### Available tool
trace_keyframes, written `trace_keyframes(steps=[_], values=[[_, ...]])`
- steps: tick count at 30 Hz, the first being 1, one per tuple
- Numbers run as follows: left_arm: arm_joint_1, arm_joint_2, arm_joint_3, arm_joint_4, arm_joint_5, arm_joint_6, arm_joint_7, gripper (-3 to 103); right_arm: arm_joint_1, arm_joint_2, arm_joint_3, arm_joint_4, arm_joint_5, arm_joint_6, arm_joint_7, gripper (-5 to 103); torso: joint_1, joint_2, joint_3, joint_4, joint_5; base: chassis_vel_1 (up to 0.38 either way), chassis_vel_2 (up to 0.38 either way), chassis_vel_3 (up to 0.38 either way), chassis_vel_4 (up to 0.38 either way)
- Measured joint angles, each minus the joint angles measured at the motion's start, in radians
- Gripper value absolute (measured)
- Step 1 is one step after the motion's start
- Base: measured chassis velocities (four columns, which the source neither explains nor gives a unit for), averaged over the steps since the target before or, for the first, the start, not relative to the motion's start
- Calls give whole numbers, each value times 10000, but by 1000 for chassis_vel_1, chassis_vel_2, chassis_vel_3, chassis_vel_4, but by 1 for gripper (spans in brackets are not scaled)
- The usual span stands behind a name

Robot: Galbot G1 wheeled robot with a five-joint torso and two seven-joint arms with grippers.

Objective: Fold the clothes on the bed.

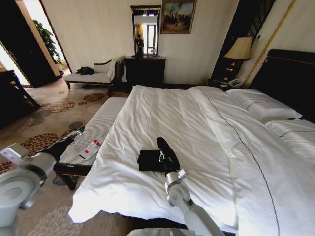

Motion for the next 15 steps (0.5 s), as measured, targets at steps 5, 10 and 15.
trace_keyframes(steps=[5,10,15], values=[[187,-208,-89,-180,0,19,-15,100,-16,156,-56,-215,-130,60,-23,3,0,0,0,-1,0,0,0,0,0],[325,-339,-175,-329,17,26,-24,100,89,237,-105,-466,-383,199,-25,3,0,0,0,0,0,0,0,0,0],[539,-436,-391,-441,53,28,-25,100,179,346,-124,-524,-475,288,-25,3,0,0,0,-1,1,0,0,0,0]])
